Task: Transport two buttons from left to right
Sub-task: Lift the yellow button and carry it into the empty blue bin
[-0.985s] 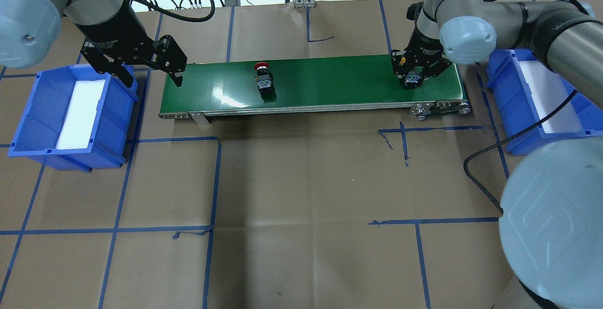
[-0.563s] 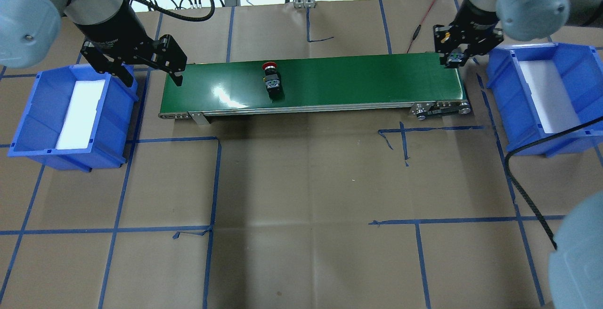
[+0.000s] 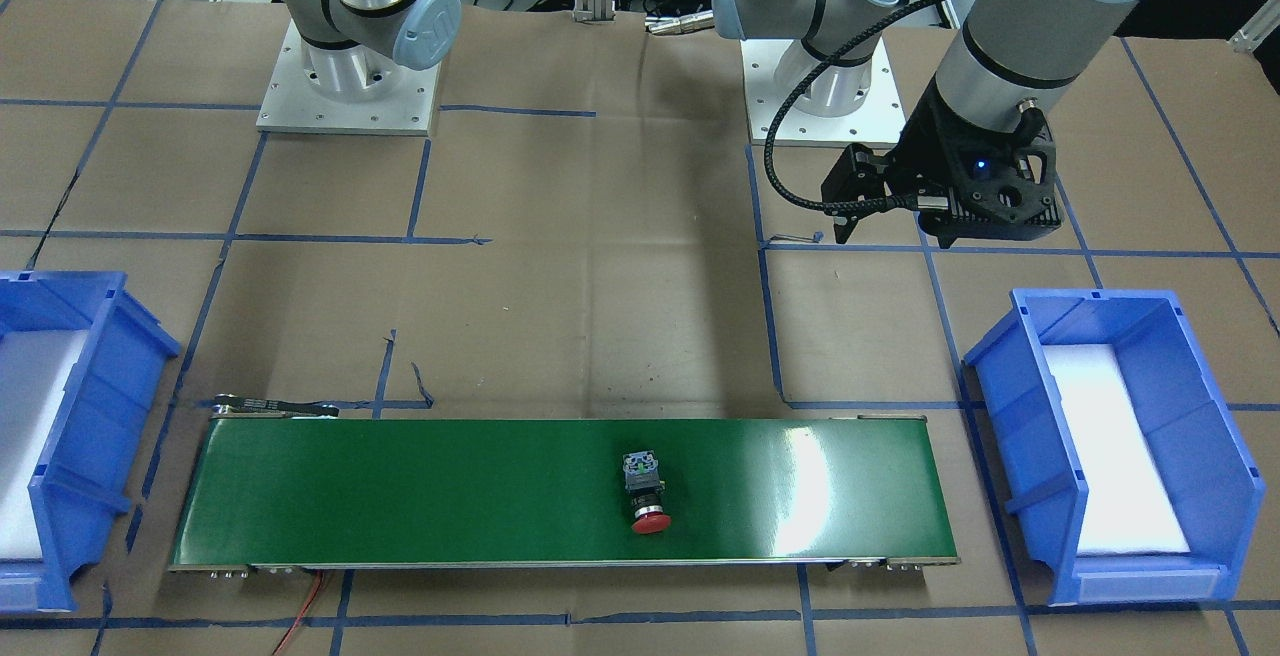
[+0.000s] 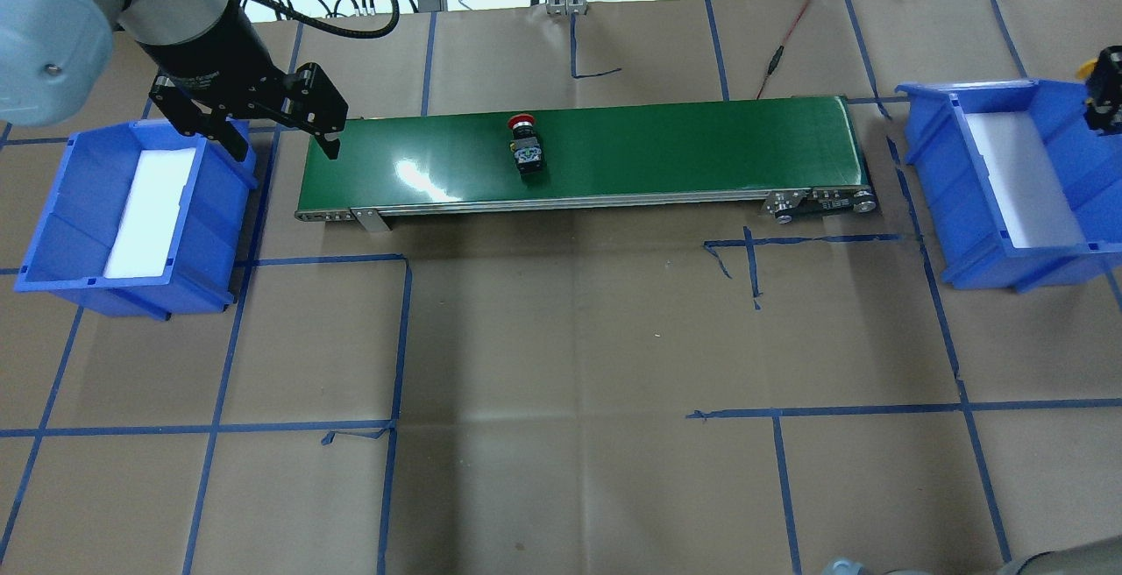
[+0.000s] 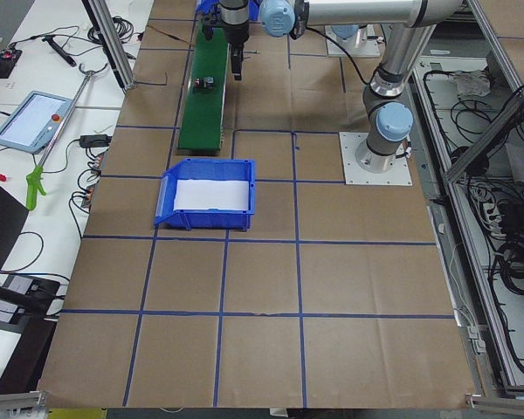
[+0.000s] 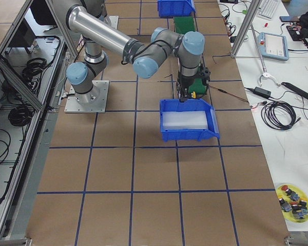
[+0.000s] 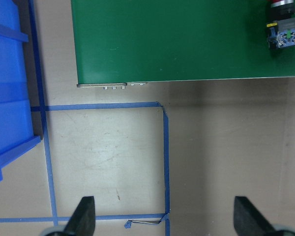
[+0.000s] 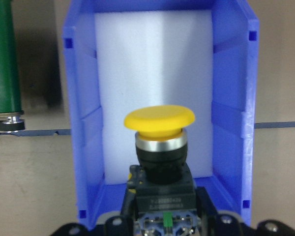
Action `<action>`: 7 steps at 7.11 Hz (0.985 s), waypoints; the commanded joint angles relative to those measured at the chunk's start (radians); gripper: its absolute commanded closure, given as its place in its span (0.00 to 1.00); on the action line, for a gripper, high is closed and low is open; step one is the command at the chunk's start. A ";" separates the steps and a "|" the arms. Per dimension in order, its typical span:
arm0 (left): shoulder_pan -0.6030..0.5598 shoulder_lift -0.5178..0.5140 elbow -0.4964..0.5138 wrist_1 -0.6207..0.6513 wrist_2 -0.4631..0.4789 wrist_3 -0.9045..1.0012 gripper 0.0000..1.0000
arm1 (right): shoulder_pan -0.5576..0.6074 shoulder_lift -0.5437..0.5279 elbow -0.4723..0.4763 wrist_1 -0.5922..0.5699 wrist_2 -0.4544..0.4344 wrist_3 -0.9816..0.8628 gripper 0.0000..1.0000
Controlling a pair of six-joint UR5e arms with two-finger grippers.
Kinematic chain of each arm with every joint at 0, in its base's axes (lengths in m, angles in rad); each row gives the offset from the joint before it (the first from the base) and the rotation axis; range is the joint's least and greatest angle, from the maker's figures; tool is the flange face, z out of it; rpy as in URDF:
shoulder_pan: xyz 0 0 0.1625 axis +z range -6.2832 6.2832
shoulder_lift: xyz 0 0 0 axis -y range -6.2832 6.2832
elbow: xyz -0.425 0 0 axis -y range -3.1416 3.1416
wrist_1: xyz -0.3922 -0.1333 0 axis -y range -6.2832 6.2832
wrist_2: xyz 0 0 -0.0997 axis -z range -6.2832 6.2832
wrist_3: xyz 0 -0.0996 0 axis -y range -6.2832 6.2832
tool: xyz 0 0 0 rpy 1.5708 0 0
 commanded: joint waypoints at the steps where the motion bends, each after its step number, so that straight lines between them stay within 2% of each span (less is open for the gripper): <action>1: 0.000 0.000 0.001 0.000 0.000 0.003 0.00 | -0.046 0.044 0.104 -0.171 0.003 -0.068 0.98; 4: 0.000 0.000 -0.001 0.000 0.001 0.005 0.00 | -0.037 0.125 0.138 -0.175 0.057 -0.068 0.98; 7: 0.000 0.000 0.001 0.000 0.001 0.005 0.00 | -0.037 0.150 0.177 -0.189 0.060 -0.068 0.98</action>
